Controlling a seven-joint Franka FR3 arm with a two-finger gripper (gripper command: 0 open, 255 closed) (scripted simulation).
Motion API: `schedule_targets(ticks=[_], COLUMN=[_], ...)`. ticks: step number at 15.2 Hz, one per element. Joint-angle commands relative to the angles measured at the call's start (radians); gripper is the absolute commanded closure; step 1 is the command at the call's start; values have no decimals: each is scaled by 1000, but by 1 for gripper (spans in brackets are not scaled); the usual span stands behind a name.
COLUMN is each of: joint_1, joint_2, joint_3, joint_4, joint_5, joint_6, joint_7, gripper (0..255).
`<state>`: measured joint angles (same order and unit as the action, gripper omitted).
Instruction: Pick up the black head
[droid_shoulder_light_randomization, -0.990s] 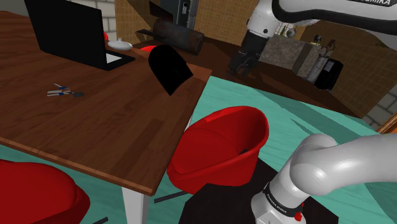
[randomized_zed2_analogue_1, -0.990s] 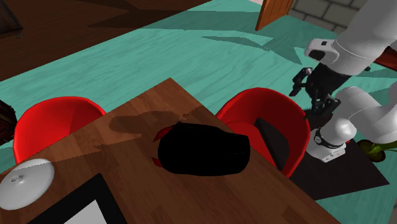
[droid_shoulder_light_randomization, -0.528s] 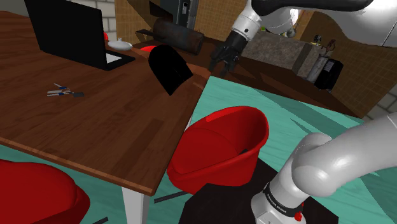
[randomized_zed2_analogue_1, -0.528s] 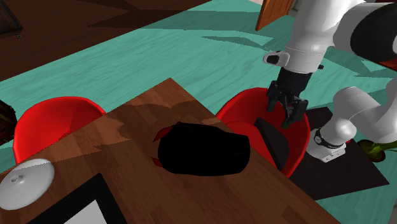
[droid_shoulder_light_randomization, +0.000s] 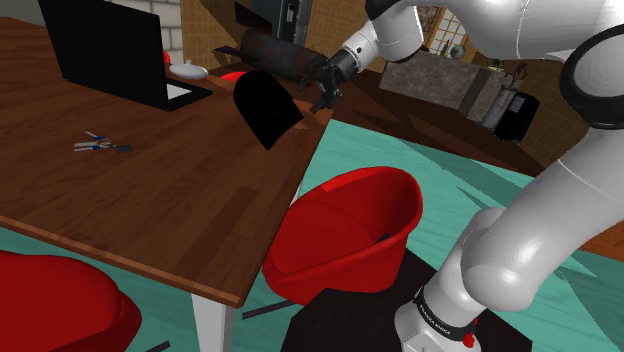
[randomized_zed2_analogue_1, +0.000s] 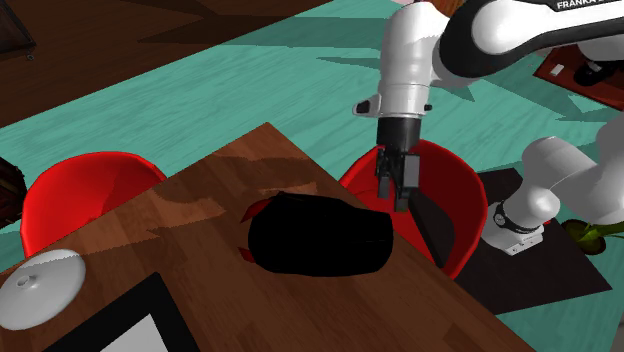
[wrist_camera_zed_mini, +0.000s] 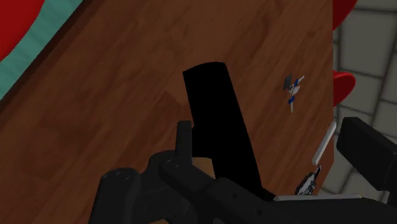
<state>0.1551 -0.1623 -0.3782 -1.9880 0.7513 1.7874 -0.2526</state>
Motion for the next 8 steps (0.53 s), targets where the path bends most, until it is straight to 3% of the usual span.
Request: schedule_targets(ticks=[1,4,8], joint_1=[5,-11,-14], joint_2=[96,224,235], joint_3=[-36,-61,-56], joint_4=[66,155,121], joint_5=[144,330,340], joint_6=[-39,-110,-89], joint_7=[-47,-92,-131], gripper=[0,0,0])
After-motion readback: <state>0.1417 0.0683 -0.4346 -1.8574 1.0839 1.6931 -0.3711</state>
